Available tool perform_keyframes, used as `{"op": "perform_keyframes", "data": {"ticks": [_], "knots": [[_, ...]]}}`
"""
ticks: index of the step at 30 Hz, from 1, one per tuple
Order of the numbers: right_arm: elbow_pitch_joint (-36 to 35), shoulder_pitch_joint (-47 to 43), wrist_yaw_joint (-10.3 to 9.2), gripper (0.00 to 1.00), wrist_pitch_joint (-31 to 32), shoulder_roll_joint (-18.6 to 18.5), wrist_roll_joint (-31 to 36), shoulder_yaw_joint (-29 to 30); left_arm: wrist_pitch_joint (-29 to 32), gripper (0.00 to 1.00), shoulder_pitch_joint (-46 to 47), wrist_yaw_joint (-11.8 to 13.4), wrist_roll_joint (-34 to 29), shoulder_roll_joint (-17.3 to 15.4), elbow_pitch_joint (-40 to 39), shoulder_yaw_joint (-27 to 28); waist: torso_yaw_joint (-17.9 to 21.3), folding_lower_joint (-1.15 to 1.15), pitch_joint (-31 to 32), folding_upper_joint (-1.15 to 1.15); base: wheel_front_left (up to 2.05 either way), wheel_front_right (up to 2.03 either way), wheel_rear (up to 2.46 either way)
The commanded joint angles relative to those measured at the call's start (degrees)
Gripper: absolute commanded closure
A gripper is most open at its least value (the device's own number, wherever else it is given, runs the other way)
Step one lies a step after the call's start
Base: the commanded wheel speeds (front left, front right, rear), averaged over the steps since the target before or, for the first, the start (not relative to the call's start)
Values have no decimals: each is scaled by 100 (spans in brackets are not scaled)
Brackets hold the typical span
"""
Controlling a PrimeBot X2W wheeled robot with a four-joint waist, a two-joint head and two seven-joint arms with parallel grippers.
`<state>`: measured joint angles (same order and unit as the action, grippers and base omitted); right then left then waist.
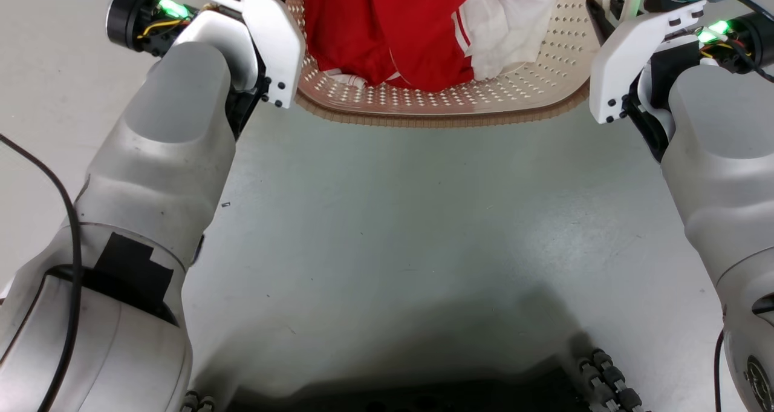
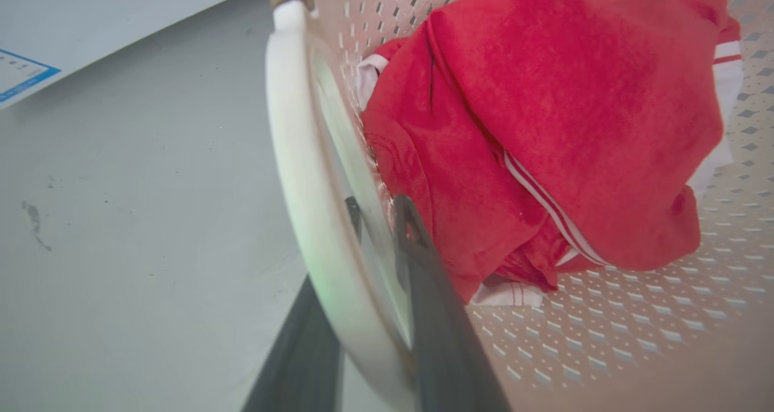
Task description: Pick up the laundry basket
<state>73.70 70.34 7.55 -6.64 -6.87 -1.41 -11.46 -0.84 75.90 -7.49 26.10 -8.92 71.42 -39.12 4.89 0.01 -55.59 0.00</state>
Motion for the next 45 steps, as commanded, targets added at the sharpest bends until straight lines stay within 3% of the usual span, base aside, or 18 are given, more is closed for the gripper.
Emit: {"op": "perform_keyframes", "data": {"ticks": [1,15,33,45], "knots": [[14,-45,-12,100,12,-162,10,-29,-15,100,56,12,6,-137,29,-45,-8,-1,26,0,0,0,0],[19,-376,-9,100,437,-105,-167,-406,235,100,-266,5,422,31,41,-421,-136,-1,653,0,0,0,0],[11,-1366,-8,100,1395,97,-1001,-1619,1406,100,-1480,-17,1555,-98,-394,-1240,-437,-1,2546,0,0,0,0],[-61,-1981,-7,100,1906,124,-1765,-2381,1748,100,-2109,-21,2158,-180,-563,-1714,-537,-1,3568,0,0,0,0]]}}
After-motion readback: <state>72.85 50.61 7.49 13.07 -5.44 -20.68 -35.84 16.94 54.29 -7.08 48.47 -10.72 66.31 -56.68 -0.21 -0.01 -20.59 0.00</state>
